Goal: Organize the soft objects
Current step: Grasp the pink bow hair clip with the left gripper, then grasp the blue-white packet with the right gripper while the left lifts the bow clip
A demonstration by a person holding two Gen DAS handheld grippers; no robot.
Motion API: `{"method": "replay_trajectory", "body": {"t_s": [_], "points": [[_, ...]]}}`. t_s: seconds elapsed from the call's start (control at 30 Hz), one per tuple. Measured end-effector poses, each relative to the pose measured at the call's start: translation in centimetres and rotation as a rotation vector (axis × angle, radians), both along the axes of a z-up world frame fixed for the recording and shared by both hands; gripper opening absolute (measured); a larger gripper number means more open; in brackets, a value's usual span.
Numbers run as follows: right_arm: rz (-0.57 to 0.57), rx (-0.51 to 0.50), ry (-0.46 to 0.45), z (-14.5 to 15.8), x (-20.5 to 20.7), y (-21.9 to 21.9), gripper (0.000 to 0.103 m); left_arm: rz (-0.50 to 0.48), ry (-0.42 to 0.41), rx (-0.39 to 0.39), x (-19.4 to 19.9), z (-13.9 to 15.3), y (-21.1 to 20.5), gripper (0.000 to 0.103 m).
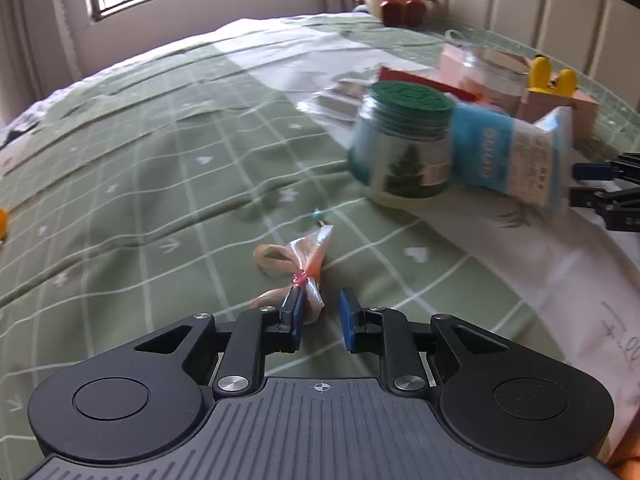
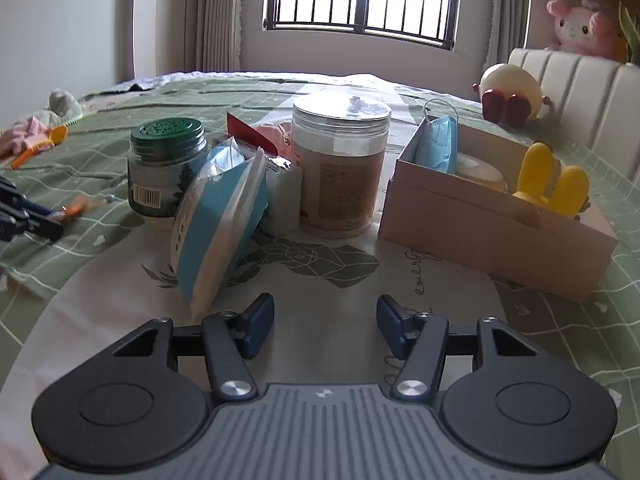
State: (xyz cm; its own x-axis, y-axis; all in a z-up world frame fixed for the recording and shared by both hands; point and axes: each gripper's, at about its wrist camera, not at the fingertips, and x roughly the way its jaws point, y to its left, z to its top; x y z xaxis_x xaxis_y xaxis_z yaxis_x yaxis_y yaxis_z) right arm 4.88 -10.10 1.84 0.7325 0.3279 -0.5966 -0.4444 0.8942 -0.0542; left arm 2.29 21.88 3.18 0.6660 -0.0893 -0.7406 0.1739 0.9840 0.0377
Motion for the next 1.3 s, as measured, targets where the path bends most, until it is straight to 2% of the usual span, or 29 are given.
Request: {"method": "replay_trajectory", "body": {"t_s": [0.13,0.23,0.37,0.5,0.57,0.63,0.8,0.9,0.97,1.0,1.07,1.13,1.2,1.3], "points": [[-0.003,0.014,0.009,-0.3,0.1,0.0,0.059,-0.075,0.011,-0.098,-0.5,0.8,-0.4,0.022],[-0.001,0.021,0.011,-0.4,0.2,-0.1,0.061,-0.095,-0.048,-0.127,-1.6,2.4,-0.8,0.022],[-0.001,0.022,0.011,-0.5,0.2,0.0,0.062,-0.049,-0.079,-0.083,-0.9,2.6,-1.8,0.022],[0.002,0.023,0.007,-0.5,0.1,-0.2,0.062,-0.033,0.003,0.029,0.8,0.7,-3.2,0.025],[0.005,0.025,0.01,-0.5,0.2,-0.2,0.063,-0.024,0.014,0.072,0.9,0.1,-3.6,0.027],[0.008,0.029,0.014,-0.6,0.2,-0.2,0.064,0.0,0.01,0.059,1.0,-0.1,-3.4,0.027],[0.015,0.046,0.023,-0.4,0.3,-0.4,0.065,0.12,0.002,-0.06,0.5,-0.6,-2.4,0.027],[0.025,0.122,0.026,1.3,0.1,-1.6,0.065,0.138,-0.033,-0.038,-0.3,-0.8,-3.2,0.023],[0.088,0.194,-0.011,3.7,-0.3,-1.9,0.065,0.133,-0.048,-0.01,-0.8,-0.8,-3.8,0.02],[0.117,0.197,-0.029,4.8,-0.2,-1.6,0.066,0.125,-0.057,0.004,-1.0,-0.8,-4.1,0.02],[0.155,0.16,-0.045,6.5,0.5,-0.2,0.068,0.123,-0.066,0.017,-1.2,-0.9,-4.3,0.019],[0.173,0.117,0.007,7.0,2.2,1.6,0.069,0.137,-0.064,0.0,-1.2,-0.8,-4.2,0.02],[0.175,0.075,0.077,6.5,4.1,3.4,0.069,0.171,-0.062,-0.024,-1.4,-0.8,-4.1,0.02],[0.195,0.031,0.129,5.1,5.3,5.5,0.069,0.187,-0.08,-0.029,-2.0,-1.0,-4.1,0.02]]}}
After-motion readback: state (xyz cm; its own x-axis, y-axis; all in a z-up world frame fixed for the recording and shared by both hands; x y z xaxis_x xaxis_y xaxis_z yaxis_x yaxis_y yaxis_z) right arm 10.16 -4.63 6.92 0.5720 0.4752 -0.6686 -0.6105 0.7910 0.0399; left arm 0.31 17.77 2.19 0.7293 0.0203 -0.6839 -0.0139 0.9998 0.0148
